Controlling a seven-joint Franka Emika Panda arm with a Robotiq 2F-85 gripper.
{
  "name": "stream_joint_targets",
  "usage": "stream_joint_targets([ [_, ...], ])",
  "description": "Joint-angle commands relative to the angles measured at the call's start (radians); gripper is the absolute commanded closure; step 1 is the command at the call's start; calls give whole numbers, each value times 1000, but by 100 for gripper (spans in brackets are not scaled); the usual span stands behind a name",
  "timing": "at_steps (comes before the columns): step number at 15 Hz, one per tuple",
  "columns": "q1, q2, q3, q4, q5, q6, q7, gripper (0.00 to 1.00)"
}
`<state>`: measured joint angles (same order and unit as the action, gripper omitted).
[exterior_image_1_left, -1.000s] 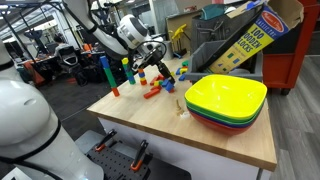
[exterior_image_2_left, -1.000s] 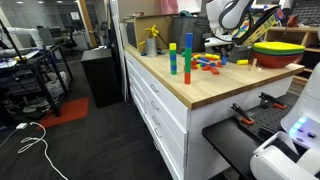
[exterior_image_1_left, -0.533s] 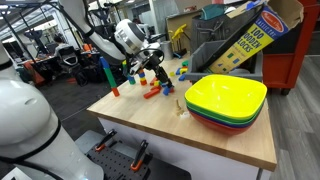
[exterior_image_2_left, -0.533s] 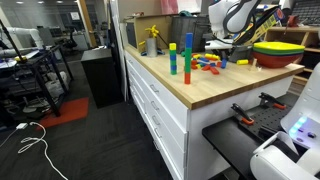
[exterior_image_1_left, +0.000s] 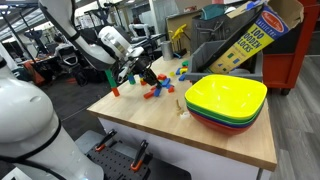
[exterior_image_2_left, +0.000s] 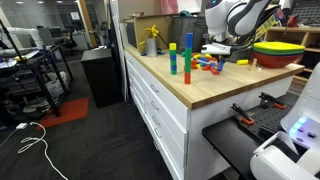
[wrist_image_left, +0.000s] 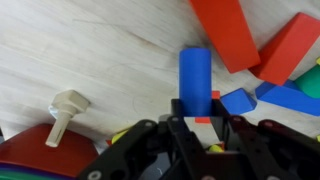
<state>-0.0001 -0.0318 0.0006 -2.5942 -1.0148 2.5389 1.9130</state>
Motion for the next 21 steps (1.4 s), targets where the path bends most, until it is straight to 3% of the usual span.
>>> stream_joint_targets([
  [1,7,-35,19,-40,-77,-8,107,92],
  [10,7,-11,18,-43,-223,-51,227,92],
  [21,13,-7,22,-42,-240,-84,237,92],
])
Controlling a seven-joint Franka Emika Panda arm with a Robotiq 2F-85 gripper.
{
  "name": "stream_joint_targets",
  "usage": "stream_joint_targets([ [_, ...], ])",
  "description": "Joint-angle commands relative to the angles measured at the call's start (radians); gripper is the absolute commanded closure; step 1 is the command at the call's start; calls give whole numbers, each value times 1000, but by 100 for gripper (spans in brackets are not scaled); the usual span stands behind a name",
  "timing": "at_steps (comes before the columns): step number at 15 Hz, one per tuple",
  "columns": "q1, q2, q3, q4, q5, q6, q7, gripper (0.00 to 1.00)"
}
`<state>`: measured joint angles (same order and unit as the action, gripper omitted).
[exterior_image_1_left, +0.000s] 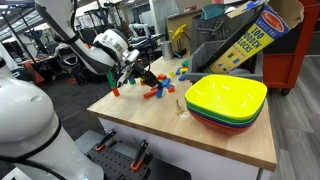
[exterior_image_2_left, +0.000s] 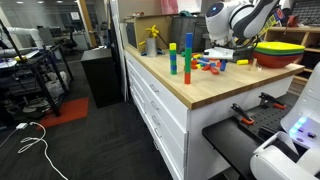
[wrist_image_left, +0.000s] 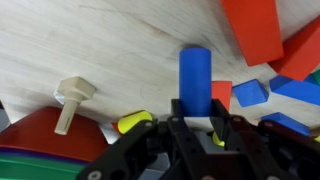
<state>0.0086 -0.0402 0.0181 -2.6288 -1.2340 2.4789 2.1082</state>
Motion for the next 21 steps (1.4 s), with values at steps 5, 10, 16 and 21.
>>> stream_joint_targets([
  [5,12,16,11,6,-21,-57,55,92],
  [10,29,31,25,16,-15,-103,103,92],
  [16,38,34,33,14,-7,-129,152,41],
  [21,38,37,31,10,2,-127,166,5],
])
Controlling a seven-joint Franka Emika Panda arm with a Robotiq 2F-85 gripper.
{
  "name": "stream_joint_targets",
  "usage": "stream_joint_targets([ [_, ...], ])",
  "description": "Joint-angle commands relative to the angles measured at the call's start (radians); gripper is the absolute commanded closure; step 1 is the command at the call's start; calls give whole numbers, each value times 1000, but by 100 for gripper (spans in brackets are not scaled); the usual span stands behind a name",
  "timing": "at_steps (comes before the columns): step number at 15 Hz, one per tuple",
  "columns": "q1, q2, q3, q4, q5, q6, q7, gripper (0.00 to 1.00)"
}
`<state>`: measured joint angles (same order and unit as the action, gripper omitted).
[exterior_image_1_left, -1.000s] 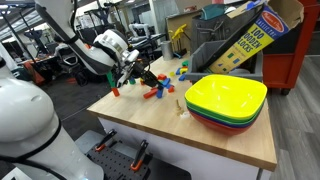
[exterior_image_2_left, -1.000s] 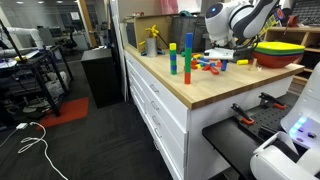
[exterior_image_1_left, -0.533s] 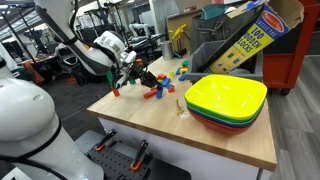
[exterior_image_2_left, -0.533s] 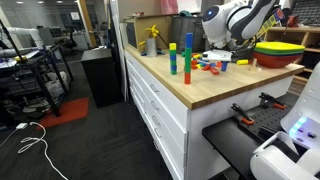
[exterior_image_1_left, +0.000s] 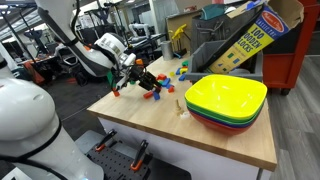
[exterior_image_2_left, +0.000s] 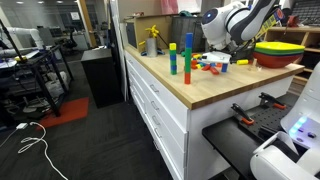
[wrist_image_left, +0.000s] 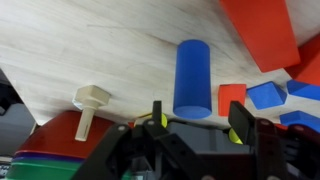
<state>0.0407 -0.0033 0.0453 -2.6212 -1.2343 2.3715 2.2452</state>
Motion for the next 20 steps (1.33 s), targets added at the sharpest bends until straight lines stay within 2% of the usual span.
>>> stream_joint_targets([
  [1,3,-4,1,-2,13,-4,17,1],
  [5,-26,-40,-29,-30,131,172,-119,0],
  [8,-52,-63,-62,-54,294,317,-333,0],
  [10,-64,-81,-79,-59,417,326,-470,0],
  [14,-86,-131,-100,-52,647,266,-729,0],
  [16,-81,-149,-108,-53,804,252,-904,0],
  [20,141,-171,-262,-58,1151,200,-1252,0],
])
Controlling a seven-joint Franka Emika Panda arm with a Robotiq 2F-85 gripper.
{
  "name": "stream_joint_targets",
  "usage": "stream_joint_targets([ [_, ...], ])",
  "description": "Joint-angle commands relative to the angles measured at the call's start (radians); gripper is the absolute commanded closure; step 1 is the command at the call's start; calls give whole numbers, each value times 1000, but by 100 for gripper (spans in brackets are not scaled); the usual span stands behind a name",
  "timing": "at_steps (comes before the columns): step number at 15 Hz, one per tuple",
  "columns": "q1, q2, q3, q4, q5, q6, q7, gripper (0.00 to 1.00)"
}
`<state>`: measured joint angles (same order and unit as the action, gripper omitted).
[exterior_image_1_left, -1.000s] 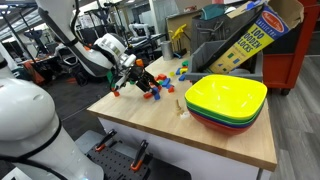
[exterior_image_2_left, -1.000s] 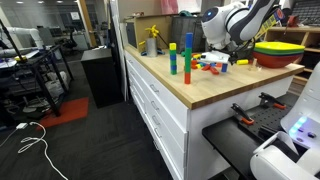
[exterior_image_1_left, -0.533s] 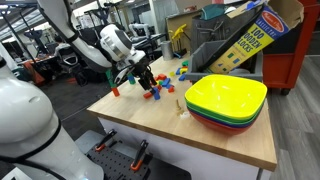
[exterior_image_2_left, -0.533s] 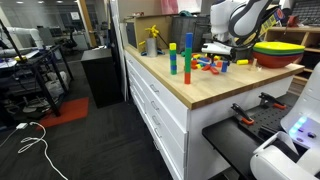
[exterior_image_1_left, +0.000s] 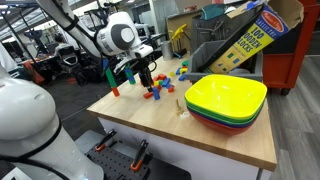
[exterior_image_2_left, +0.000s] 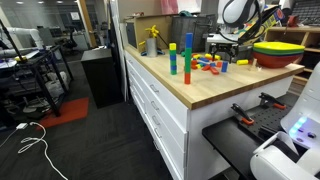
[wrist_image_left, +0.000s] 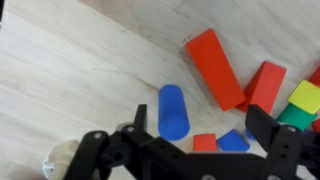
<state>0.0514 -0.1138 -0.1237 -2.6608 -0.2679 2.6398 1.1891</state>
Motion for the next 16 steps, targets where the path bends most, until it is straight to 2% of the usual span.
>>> stream_joint_targets([
  [1,175,-87,-135,-8,261,-132,-279,0],
  [2,201,-113,-174,8,315,-209,-362,0],
  [3,171,-117,-186,33,343,-275,-440,0],
  [4,46,-122,-95,58,363,-350,-495,0],
  [8,-89,-139,-66,156,326,-565,-658,0],
  [11,-123,-128,-47,205,335,-610,-872,0],
  [16,-118,-131,-28,232,331,-616,-1144,0],
])
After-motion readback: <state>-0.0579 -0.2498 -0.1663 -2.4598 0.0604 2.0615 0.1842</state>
